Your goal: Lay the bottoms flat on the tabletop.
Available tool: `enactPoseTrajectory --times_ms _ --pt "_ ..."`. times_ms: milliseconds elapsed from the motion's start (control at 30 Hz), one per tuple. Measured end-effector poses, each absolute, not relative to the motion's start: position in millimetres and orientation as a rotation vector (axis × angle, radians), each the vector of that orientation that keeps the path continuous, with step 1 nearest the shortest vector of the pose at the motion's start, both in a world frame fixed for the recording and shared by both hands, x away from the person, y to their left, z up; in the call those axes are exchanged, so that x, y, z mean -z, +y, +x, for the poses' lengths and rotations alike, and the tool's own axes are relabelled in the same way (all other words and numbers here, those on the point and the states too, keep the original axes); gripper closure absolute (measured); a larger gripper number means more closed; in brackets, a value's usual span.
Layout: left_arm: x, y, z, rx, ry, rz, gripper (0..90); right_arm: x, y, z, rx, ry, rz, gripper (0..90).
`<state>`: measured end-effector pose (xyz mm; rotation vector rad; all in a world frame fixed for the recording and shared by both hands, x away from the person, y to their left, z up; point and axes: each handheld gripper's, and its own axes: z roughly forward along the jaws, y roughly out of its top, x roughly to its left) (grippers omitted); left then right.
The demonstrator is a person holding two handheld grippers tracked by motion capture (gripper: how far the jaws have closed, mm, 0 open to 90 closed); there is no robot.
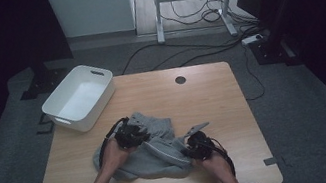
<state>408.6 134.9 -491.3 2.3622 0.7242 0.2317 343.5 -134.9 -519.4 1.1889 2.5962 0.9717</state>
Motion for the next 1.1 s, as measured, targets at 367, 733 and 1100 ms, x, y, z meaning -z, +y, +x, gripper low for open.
enactPoseTrajectory --times_ms 367,733,1100 --pt "401 117 423 -0.383 0.609 2.113 85.0 435 -214 341 -1.019 2.248 1.261 87.9" --pt "411 172 368 -0.390 0.612 2.127 84.9 426 -182 305 -1.137 2.326 1.148 86.3" --pt "501 210 357 -0.224 0.799 2.251 73.1 499 -133 292 -1.063 2.602 1.138 55.2"
